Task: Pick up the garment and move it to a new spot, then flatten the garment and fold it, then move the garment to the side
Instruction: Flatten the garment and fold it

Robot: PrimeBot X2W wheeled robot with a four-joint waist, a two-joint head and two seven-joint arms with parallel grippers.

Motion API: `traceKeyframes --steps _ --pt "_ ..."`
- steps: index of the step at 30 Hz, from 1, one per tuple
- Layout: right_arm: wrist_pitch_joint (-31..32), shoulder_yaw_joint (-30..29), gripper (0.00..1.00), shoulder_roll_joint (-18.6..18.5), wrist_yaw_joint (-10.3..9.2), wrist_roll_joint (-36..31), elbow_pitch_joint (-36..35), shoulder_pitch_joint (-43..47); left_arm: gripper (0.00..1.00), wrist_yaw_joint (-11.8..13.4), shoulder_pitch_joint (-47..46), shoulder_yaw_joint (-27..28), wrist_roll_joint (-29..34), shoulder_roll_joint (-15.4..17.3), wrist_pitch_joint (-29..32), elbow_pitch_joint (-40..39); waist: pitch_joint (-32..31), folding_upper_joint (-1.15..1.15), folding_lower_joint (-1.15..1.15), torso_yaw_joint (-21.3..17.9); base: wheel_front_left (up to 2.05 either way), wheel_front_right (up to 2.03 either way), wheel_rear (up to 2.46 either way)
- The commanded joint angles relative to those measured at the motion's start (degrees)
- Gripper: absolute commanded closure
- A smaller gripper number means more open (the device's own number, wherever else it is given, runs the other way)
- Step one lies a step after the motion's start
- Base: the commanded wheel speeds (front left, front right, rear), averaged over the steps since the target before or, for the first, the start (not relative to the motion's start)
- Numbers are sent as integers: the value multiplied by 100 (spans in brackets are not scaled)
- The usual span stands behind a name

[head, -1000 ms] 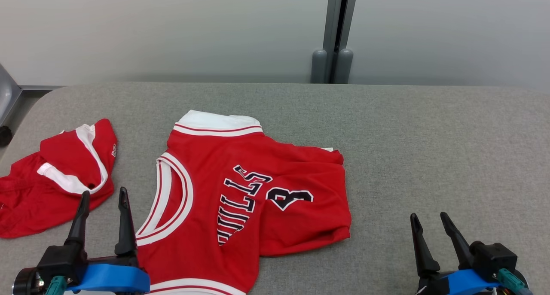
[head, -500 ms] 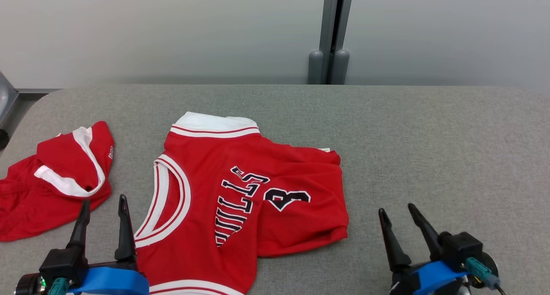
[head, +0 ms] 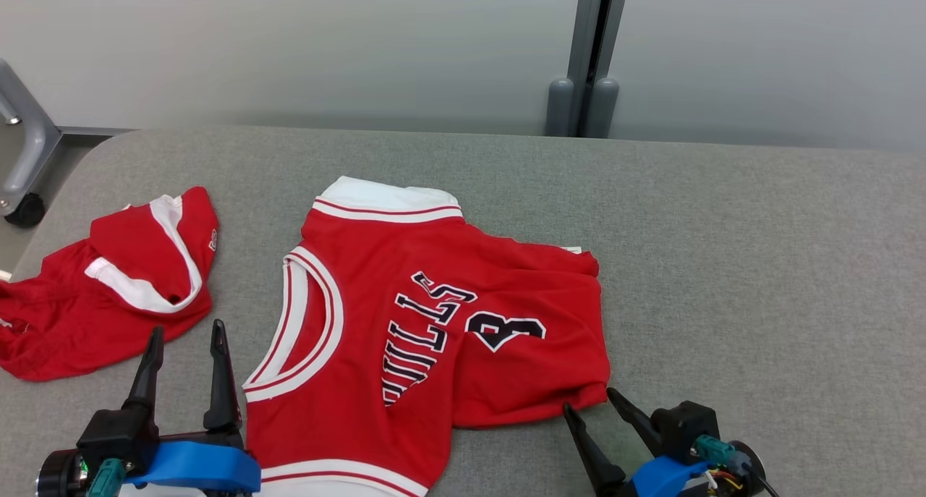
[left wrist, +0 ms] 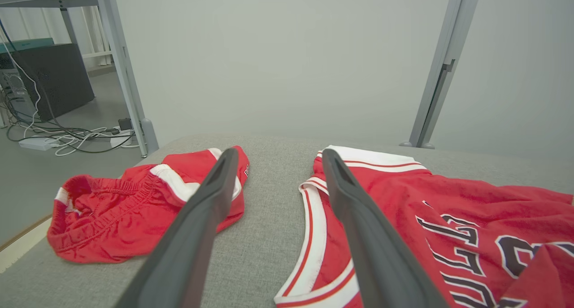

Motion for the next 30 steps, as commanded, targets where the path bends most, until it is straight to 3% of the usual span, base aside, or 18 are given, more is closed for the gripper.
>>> traceKeyframes --steps 1,6,7,8,9,14,18,24,30 --pt "11 8 0 -26 1 2 24 -115 0 -25 -97 -5 30 -3 -25 -2 9 0 0 13 0 0 0" --pt "-126 201 0 -19 1 194 384 -358 0 -51 -107 38 67 -48 -25 22 31 0 0 68 0 0 0" --pt "-153 230 6 -18 1 258 469 -416 0 -60 -111 50 68 -53 -26 30 31 0 0 73 0 0 0" --pt "-156 278 64 -17 1 311 574 -464 0 -67 -114 62 73 -55 -26 40 31 0 0 75 0 0 0" --pt "-175 327 100 -15 1 333 678 -520 0 -75 -119 73 81 -60 -26 44 31 0 0 76 0 0 0" --pt "-375 522 100 -13 1 513 1060 -742 0 -91 -104 133 88 -80 -26 64 -18 0 0 22 0 0 0" --pt "-533 499 100 -44 1 581 945 -535 0 -103 29 182 72 -98 -26 96 -102 0 0 -121 0 0 0" --pt "-491 247 100 -400 1 467 61 255 0 -114 107 224 24 -145 -25 92 -167 0 0 -384 0 0 0" --pt "43 -482 100 -514 1 350 -1274 1314 0 -122 87 245 5 -185 -26 64 -89 0 0 -573 0 0 0"
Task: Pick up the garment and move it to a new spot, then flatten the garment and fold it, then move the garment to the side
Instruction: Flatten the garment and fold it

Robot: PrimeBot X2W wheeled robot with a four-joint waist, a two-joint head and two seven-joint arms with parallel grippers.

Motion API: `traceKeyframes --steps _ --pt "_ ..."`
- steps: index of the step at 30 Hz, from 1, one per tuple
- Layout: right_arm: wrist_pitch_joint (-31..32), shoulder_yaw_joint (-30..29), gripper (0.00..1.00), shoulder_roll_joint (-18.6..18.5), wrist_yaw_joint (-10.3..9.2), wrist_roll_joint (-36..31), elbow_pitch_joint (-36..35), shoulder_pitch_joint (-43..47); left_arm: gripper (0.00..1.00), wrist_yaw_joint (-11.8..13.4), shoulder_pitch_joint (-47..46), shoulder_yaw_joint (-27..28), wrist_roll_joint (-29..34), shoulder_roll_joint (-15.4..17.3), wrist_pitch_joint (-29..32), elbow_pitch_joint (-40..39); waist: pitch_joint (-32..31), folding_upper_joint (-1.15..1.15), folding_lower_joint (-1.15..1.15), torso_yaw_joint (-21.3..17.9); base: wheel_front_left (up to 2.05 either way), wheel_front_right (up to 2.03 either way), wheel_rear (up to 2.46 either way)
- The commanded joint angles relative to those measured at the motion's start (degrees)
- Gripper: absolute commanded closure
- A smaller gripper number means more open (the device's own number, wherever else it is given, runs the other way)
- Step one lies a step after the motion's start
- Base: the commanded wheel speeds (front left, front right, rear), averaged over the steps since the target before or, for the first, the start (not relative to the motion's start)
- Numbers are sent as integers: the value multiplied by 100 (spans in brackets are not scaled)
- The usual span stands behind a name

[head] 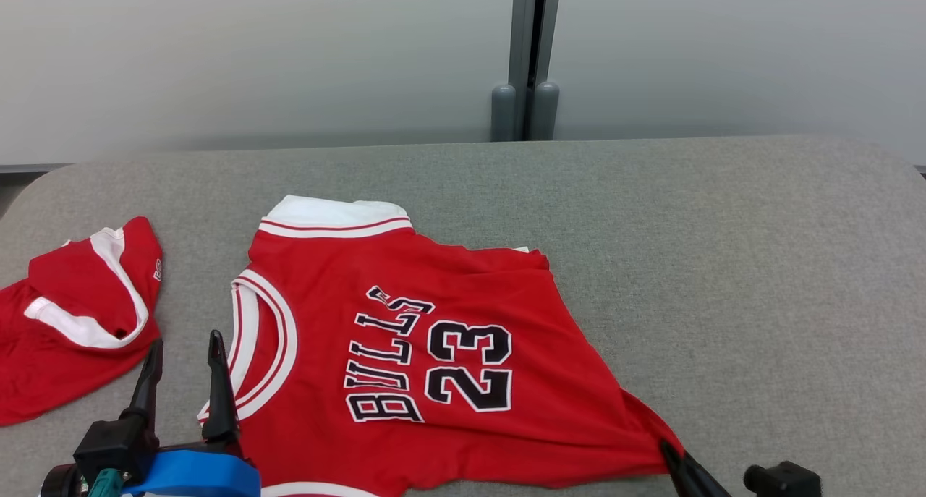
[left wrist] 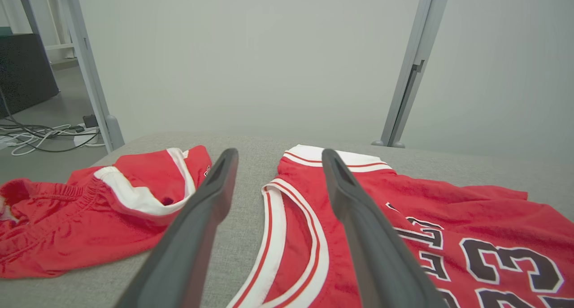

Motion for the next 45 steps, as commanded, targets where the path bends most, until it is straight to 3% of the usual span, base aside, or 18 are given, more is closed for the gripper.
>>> traceKeyframes --steps 1,10,11,12,20,26,29,34,45 --pt "157 -293 100 -25 1 -13 -335 347 0 -28 9 20 -14 -7 -25 -23 28 0 0 -38 0 0 0" --pt "875 -1181 100 108 1 -13 -1374 1392 0 -38 -31 72 15 -32 -25 -22 127 0 0 -161 0 0 0" --pt "895 -1228 25 117 1 -31 -1427 1411 0 -39 -22 64 20 -35 -25 -12 118 0 0 -163 0 0 0" --pt "894 -1258 0 132 1 -45 -1493 1403 0 -40 -16 59 23 -37 -25 -5 108 0 0 -162 0 0 0" --pt "731 -1243 0 -124 1 -229 -1895 549 0 -38 5 25 40 -43 -25 21 34 0 0 -77 0 0 0" --pt "835 -748 0 -490 1 -319 -1529 -747 0 -44 -176 -9 64 -45 -25 3 169 0 0 96 0 0 0" --pt "879 -426 0 -607 1 -494 -1048 -1478 0 -46 -257 -70 78 -47 -24 -3 273 0 0 200 0 0 0" --pt "883 -86 0 -445 1 -426 78 -2428 0 -48 -433 -215 13 -47 -24 5 453 0 0 422 0 0 0" --pt "702 290 0 -281 1 -387 2383 -3188 0 -38 -649 -423 -96 -48 -20 71 716 0 0 751 0 0 0"
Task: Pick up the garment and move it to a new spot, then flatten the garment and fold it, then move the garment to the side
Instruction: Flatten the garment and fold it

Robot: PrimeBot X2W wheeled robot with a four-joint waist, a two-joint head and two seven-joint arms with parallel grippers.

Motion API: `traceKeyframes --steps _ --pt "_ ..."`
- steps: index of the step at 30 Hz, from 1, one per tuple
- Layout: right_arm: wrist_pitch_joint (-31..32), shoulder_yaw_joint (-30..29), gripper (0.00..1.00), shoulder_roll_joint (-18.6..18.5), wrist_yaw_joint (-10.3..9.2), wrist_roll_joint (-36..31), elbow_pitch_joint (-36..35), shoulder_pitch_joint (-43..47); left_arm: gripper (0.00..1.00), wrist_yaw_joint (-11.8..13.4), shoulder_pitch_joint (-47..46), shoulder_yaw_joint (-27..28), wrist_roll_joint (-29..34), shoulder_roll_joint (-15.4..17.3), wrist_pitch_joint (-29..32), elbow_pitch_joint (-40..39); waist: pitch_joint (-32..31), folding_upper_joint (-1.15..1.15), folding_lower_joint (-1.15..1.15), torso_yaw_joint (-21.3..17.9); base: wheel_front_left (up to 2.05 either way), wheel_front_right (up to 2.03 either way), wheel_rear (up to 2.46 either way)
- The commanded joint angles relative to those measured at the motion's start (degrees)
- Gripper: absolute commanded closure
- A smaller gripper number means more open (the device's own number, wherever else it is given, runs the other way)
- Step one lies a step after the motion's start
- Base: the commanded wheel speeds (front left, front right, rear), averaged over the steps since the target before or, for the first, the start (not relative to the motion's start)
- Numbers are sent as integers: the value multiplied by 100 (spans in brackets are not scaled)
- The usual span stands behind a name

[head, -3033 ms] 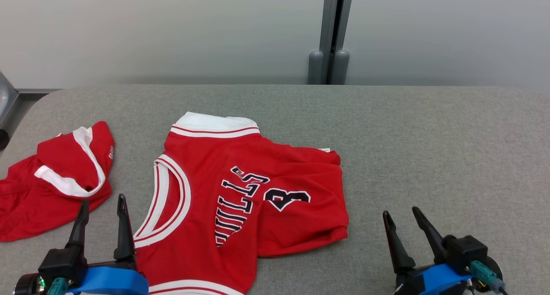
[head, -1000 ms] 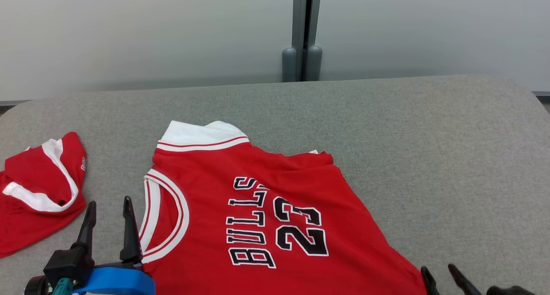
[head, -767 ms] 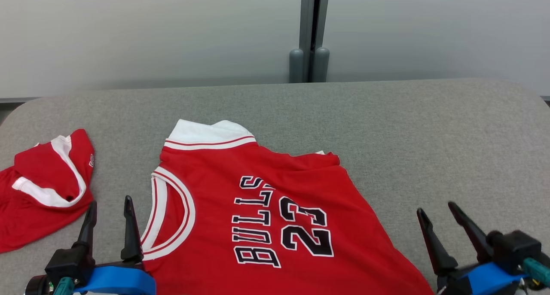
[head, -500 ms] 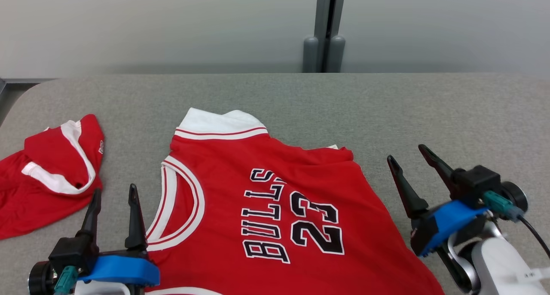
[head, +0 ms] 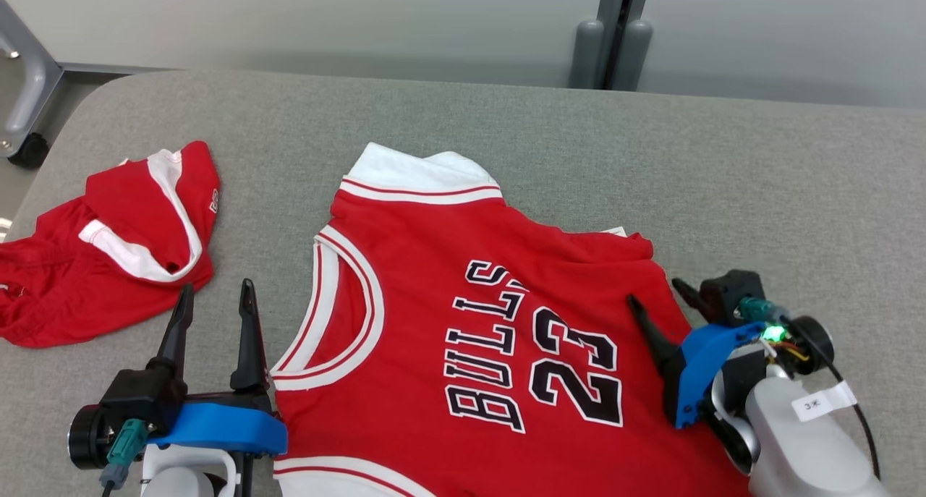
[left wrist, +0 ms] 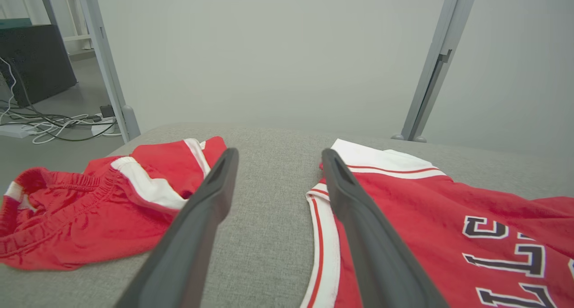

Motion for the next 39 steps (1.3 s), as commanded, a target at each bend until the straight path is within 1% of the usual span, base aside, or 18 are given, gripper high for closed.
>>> traceKeyframes --steps 1,5,6,8,10,13,19,21,23,27,31,34,35,36,37,39 --pt "-50 74 0 38 1 14 138 -93 0 -9 -58 -8 -24 -8 -16 -4 28 -1 -1 7 0 0 0" --pt "-45 321 0 128 1 130 431 -96 0 -9 -52 32 -31 -8 -16 -5 52 -1 -1 -22 0 0 0" --pt "-100 356 100 155 1 228 486 -117 0 -9 -57 39 -34 -8 -16 -1 55 -1 -1 -35 0 0 0" --pt "-224 383 100 161 1 338 585 -165 0 7 -58 53 -43 -9 -16 8 47 -1 -1 -79 0 0 0" --pt "-400 259 100 69 1 447 679 -242 0 9 -70 58 -48 -7 -16 15 22 -1 -1 -115 0 0 0" --pt "-604 38 100 -187 0 528 846 -343 0 6 -67 93 -43 -9 -16 29 -33 -1 -1 -164 0 0 0" --pt "-829 -427 100 -814 0 424 999 -566 0 1 33 144 -62 -9 -16 27 -105 -1 -1 -267 0 0 0" --pt "-829 -532 100 -936 0 388 1018 -648 0 -1 30 132 -83 -8 -16 40 -97 -1 -1 -274 0 0 0" --pt "-795 -567 100 -982 1 331 1009 -728 0 -1 8 99 -103 -9 -16 40 -87 -1 -1 -268 0 0 0" --pt "-742 -467 100 -819 1 215 954 -904 0 -2 -44 70 -127 -8 -16 48 -66 -1 -1 -238 0 0 0" --pt "-789 -312 100 -513 1 124 999 -1133 0 -4 -65 56 -119 -8 -16 63 -62 -1 -1 -189 0 0 0" --pt "-882 -256 100 -293 1 25 1186 -1290 0 -6 -88 60 -105 -9 -16 74 -62 -1 -1 -165 0 0 0" --pt "-915 -237 100 -274 1 -55 1272 -1348 0 -6 -89 59 -106 -8 -16 73 -62 -1 -1 -159 0 0 0" --pt "-980 -243 67 -242 0 -120 1365 -1409 0 -7 -88 51 -109 -9 -16 77 -66 -1 -1 -155 0 0 0" --pt "-1026 -274 0 -161 1 -131 1448 -1453 0 -7 -85 41 -113 -10 -16 76 -68 -1 -1 -155 0 0 0" --pt "-1115 -285 0 -79 1 -198 1628 -1494 0 -8 -64 45 -120 -8 -16 73 -87 -1 -1 -174 0 0 0"
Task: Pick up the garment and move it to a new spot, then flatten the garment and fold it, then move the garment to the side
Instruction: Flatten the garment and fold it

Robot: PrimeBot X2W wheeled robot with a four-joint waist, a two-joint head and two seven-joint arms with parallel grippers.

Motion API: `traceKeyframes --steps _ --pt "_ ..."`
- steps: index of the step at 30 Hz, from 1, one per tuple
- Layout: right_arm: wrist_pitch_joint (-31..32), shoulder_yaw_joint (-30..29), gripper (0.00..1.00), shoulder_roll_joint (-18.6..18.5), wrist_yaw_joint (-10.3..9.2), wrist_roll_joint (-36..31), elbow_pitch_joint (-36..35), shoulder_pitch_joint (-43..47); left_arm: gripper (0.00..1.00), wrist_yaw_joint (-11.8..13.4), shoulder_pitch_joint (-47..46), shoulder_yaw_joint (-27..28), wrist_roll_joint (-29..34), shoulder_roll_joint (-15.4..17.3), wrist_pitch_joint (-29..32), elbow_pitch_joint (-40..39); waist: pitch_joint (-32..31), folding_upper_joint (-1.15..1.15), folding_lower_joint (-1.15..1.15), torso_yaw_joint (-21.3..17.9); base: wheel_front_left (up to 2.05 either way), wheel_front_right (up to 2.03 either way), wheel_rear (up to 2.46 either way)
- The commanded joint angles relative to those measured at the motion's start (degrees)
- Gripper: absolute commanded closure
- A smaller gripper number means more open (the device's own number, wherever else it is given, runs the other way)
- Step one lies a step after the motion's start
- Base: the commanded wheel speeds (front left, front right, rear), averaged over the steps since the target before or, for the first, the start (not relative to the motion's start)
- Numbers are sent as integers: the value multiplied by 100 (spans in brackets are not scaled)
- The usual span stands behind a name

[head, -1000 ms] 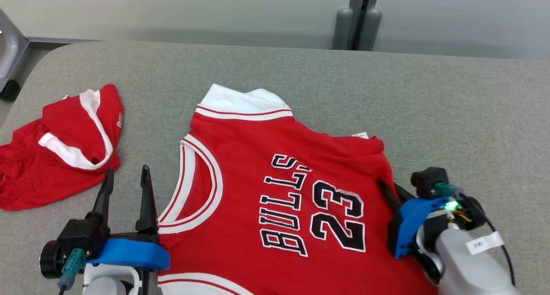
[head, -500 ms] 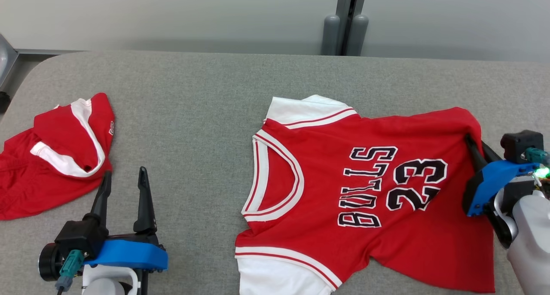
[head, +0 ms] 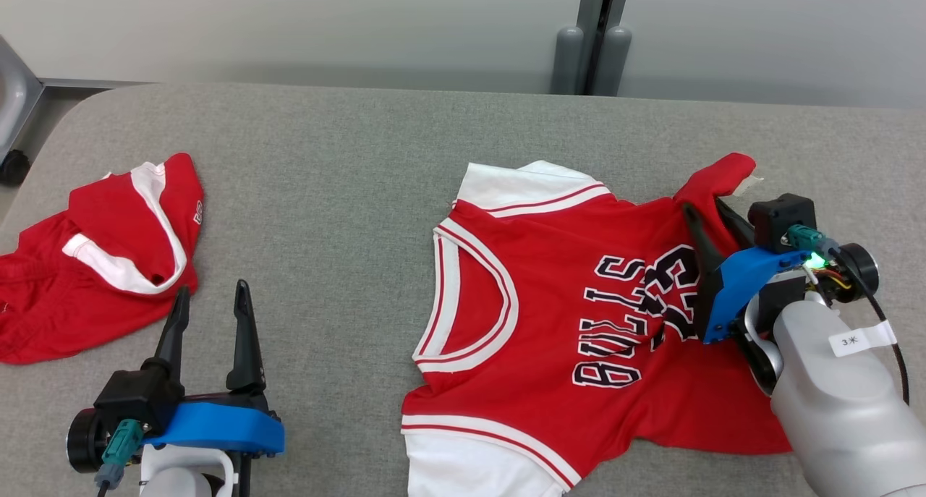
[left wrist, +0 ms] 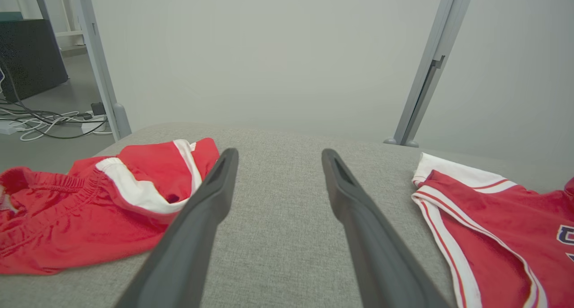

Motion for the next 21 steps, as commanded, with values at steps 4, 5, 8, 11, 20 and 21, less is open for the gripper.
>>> traceKeyframes --steps 4,5,8,11,20,21 --pt "-216 -57 0 -23 1 -83 237 -68 0 -10 36 39 39 -9 -16 19 -109 0 0 -116 0 0 0" --pt "-258 -80 0 -66 1 -107 233 -5 0 -11 66 45 45 -7 -16 24 -143 0 0 -146 0 0 0" --pt "-319 -239 0 -189 1 -51 122 260 0 -11 158 88 68 -9 -16 27 -282 0 0 -269 0 0 0" --pt "-347 -506 0 -326 1 53 -243 530 0 -12 286 149 124 -6 -16 7 -403 0 0 -406 0 0 0" --pt "-348 -1317 0 -109 1 101 -2410 2162 0 -13 595 253 243 85 -16 -41 -617 0 0 -714 0 0 0" --pt "-347 -1345 0 -32 1 76 -2643 2361 0 -14 600 247 258 86 -16 -51 -627 0 0 -735 0 0 0"
